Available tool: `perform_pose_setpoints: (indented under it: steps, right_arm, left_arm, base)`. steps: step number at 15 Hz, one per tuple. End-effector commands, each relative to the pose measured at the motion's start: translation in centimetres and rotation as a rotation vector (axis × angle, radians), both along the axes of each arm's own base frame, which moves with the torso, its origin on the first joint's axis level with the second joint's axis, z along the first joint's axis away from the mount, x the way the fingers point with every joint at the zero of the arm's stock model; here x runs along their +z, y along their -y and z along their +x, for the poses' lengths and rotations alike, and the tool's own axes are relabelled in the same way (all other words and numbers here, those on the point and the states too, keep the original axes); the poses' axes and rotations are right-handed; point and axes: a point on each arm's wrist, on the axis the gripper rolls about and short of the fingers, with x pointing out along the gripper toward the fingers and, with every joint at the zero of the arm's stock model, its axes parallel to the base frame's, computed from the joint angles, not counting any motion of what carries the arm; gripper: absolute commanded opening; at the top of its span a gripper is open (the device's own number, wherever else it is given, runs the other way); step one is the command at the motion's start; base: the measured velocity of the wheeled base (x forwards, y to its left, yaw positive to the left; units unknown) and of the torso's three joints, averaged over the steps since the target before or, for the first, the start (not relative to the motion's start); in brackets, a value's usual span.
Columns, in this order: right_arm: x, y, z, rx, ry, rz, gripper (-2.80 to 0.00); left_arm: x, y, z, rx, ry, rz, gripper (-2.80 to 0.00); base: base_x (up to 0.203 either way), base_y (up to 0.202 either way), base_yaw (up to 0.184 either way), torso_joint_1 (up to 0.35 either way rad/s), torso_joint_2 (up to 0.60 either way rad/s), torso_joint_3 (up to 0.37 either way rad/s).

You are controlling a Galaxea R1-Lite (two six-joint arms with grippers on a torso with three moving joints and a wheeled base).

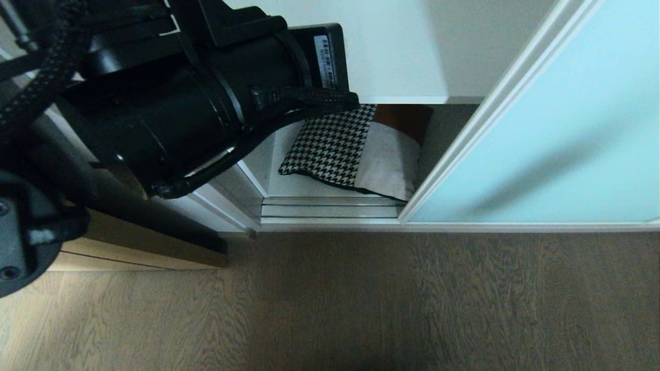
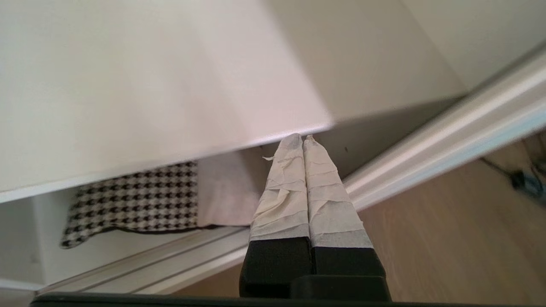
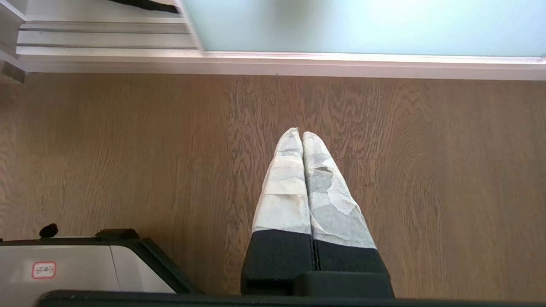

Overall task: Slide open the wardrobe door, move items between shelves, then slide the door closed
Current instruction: Open the door

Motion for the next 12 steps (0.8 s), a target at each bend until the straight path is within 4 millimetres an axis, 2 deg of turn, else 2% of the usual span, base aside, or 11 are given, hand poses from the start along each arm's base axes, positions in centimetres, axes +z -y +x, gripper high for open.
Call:
perform_pose_setpoints:
  steps: [1, 4, 6, 9, 10, 12]
  right_arm:
    - [0.0, 0.0, 0.0, 0.000, 0.001, 0.000, -2.80]
    - [0.0, 0.0, 0.0, 0.000, 0.001, 0.000, -2.80]
    - [0.0, 0.0, 0.0, 0.000, 0.001, 0.000, -2.80]
    - [0.0, 0.0, 0.0, 0.000, 0.001, 0.000, -2.80]
    - [0.0, 0.0, 0.0, 0.000, 0.001, 0.000, -2.80]
    - [0.0, 0.0, 0.0, 0.000, 0.001, 0.000, -2.80]
  left_arm:
    - [1.5, -2.4, -2.1, 0.014, 0.039, -0.047, -2.80]
    - [1.9, -7.1, -5.7, 0.069, 0.038, -0.065, -2.80]
    - [1.2, -10.0, -8.1, 0.122, 0.004, -0.047, -2.80]
    - [-1.4, -14.1, -10.8, 0.240, -0.078, 0.033, -2.80]
    - [-2.7, -15.3, -11.2, 0.300, -0.115, 0.069, -2.80]
    - [-4.0, -16.8, -11.9, 0.399, -0.140, 0.083, -2.80]
  base:
    - [0.000, 0.000, 0.000, 0.000, 0.00, 0.000]
    - [0.000, 0.000, 0.000, 0.000, 0.00, 0.000]
    - [0.000, 0.000, 0.000, 0.000, 0.00, 0.000]
    - [0.000, 0.000, 0.000, 0.000, 0.00, 0.000]
    - [0.000, 0.000, 0.000, 0.000, 0.00, 0.000]
    - [0.000, 0.000, 0.000, 0.000, 0.00, 0.000]
